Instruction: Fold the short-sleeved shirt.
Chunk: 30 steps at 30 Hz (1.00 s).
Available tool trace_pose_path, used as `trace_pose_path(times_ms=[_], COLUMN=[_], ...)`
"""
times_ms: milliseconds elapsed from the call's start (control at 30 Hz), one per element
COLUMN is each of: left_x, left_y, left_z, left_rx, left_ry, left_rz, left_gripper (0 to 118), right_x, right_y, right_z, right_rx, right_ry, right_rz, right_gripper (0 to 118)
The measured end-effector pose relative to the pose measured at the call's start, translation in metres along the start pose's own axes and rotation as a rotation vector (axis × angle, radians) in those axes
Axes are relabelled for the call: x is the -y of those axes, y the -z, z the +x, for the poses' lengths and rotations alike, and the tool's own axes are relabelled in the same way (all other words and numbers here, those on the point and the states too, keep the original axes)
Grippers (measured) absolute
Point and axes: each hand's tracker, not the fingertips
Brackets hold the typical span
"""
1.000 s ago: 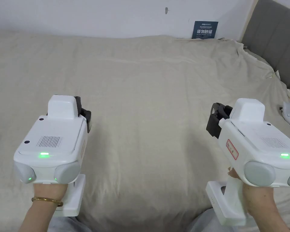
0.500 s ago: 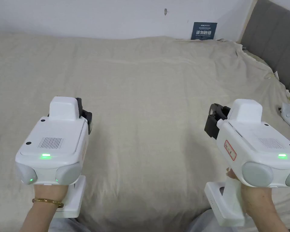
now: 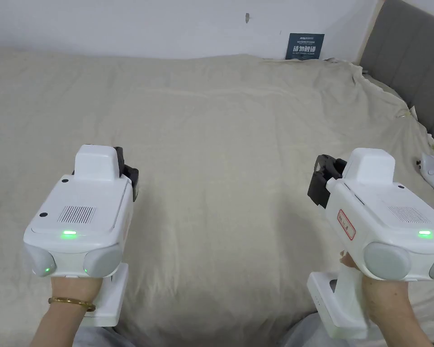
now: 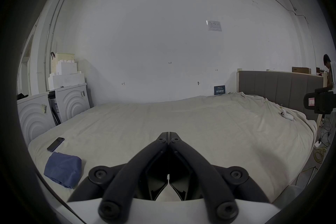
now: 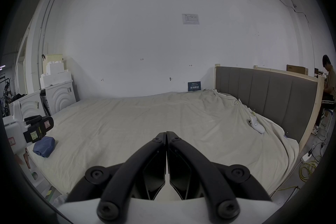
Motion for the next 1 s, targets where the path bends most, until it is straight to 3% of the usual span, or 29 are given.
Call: trace_pose_path(times_ms=[500,600,633,667,700,733,767,800,933,1000], left_x=[-0.001,-0.004,-0.005,-0.006,-0.008,-0.009,-0.01,-0.01,-0.011,-0.006], left_y=[0.0,-0.001,-0.001,-0.002,-0.004,-0.005,-0.007,-0.009,-0.02,-0.027], left_z=[0.003,0.004,0.003,0.002,0.001,0.0,0.0,0.0,-0.002,0.0], left_rx=[0.002,-0.013,-0.008,-0.003,0.004,0.008,0.007,0.005,0.042,0.015], left_ry=[0.007,-0.001,-0.006,-0.021,-0.037,-0.053,-0.065,-0.071,-0.182,-0.234], left_rz=[0.0,-0.026,-0.032,-0.056,-0.071,-0.087,-0.096,-0.099,-0.159,-0.207], left_gripper=[0,1,9,27,51,77,103,115,118,118], right_x=[-0.001,-0.005,-0.007,-0.01,-0.012,-0.015,-0.018,-0.021,-0.031,-0.029], right_y=[-0.002,-0.005,-0.005,-0.006,-0.009,-0.011,-0.011,-0.011,-0.023,-0.027], right_z=[0.0,-0.001,-0.001,0.0,0.001,0.001,0.002,0.001,-0.008,-0.015], right_rx=[-0.002,0.005,0.001,-0.01,-0.013,-0.016,-0.028,-0.032,-0.084,-0.081], right_ry=[0.004,0.038,0.06,0.09,0.119,0.129,0.129,0.125,0.081,0.116], right_rz=[0.001,-0.021,-0.057,-0.079,-0.08,-0.087,-0.122,-0.162,-0.267,-0.347], right_gripper=[0,0,0,4,17,44,91,114,116,116])
